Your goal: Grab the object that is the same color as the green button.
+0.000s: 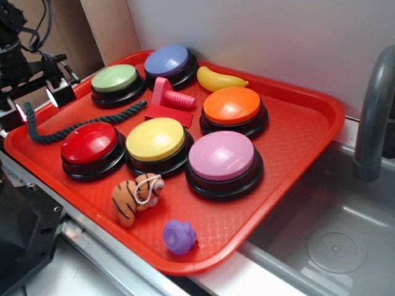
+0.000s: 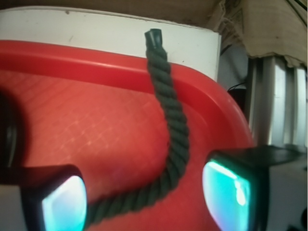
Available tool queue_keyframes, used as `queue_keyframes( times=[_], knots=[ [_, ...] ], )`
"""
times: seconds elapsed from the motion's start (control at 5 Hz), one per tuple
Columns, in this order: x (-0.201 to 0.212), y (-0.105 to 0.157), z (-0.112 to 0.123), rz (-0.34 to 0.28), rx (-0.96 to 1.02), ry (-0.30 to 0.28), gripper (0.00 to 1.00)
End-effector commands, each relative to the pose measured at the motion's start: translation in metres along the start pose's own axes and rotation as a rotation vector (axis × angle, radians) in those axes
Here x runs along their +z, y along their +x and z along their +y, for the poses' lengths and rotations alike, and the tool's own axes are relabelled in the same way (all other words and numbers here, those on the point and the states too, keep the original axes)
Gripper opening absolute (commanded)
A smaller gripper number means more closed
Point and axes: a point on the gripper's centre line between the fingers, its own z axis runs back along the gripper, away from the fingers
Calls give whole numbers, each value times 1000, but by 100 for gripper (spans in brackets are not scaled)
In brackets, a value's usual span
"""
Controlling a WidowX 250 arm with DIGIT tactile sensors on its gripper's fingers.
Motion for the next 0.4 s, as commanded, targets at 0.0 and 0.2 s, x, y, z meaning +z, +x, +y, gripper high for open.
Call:
queue_keyframes(
  times=[0.0,0.2],
  knots=[
    [-13,8,12,-33,70,38,100],
    [-21,9,9,-45,67,33,100]
  ],
)
